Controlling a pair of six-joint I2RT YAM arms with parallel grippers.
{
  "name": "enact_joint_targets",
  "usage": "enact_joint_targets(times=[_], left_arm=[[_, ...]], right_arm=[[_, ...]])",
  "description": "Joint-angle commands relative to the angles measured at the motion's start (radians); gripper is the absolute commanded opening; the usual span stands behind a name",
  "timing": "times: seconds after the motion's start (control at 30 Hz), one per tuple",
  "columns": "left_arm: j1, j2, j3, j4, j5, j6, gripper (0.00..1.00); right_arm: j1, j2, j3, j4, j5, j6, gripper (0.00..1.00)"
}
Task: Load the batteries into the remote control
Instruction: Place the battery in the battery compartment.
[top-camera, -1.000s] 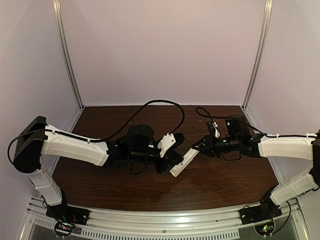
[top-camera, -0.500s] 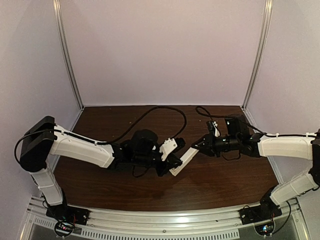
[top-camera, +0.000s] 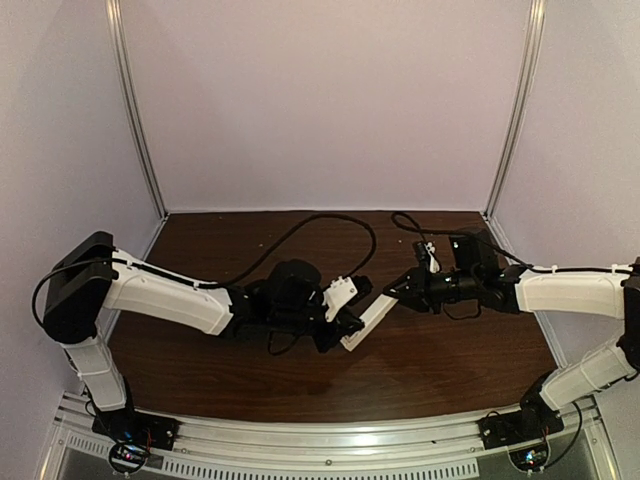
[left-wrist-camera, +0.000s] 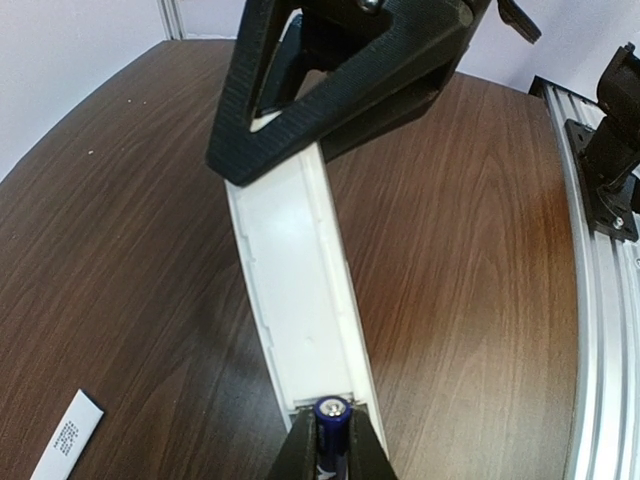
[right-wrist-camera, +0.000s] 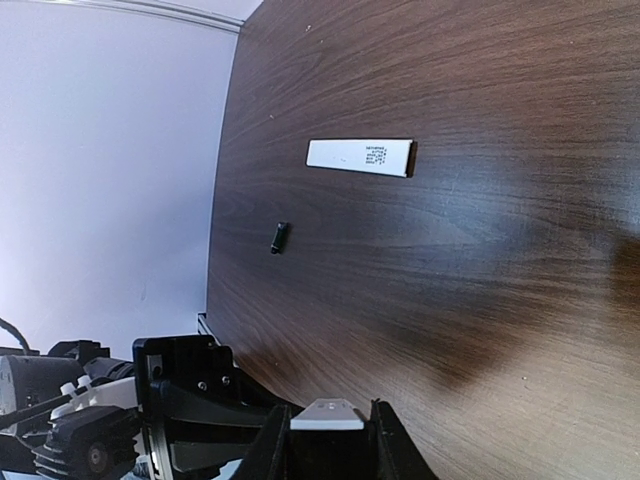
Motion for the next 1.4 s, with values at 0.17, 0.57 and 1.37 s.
enact_joint_targets(times=[0.17, 0.57, 1.37], left_arm=[[-0.001, 0.032, 0.036, -0.055, -0.039, 0.008, 0.06], [0.000, 0.020, 0.035, -0.090, -0.050, -0.008, 0.25], [0.047, -0.170, -0.113, 0.073, 0.166, -0.008, 0.58]], right_arm=[[0.006, 0.003, 0.047, 0.002, -0.016, -0.006, 0.00], [0.006, 0.005, 0.050, -0.011, -0.005, -0.017, 0.00], [0.006, 0.027, 0.075, -0.057, -0.001, -0.084, 0.00]])
